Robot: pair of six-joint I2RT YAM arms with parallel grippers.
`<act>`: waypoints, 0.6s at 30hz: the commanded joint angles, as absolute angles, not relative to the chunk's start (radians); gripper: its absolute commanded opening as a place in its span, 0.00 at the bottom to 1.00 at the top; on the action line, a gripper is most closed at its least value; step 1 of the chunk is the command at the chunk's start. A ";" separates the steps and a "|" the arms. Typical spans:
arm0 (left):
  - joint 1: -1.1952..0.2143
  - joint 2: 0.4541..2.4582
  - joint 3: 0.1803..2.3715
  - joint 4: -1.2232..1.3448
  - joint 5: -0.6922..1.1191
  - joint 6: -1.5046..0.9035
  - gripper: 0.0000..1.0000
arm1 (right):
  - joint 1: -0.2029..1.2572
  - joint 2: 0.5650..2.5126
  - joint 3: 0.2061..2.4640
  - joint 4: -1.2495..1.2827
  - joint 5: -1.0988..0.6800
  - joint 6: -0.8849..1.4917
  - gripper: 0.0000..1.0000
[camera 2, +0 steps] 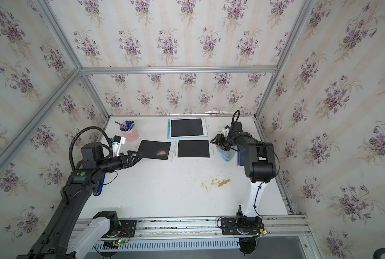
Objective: Wipe the drawing tablet
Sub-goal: Place the drawing tablet at the center of the board, then move the drawing tablet to the center of the board.
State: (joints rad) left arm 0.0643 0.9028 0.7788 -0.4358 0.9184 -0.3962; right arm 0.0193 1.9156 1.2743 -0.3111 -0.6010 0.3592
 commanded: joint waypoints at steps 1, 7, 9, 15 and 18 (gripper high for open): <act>0.068 0.952 0.764 -0.320 0.896 -0.497 1.00 | 0.077 1.774 1.243 -0.251 -0.408 0.330 0.58; 0.063 1.177 0.887 -0.360 0.769 -0.495 1.00 | 0.322 1.786 1.233 -0.150 -0.546 0.376 0.58; 0.058 1.216 0.930 -0.386 0.657 -0.468 0.99 | 0.406 1.834 1.240 -0.088 -0.601 0.416 0.57; 0.049 1.349 1.055 -0.480 0.406 -0.339 0.98 | 0.531 1.989 1.349 -0.048 -0.607 0.473 0.57; 0.049 1.463 1.137 -0.532 0.376 -0.283 0.99 | 0.594 2.063 1.407 -0.067 -0.606 0.488 0.57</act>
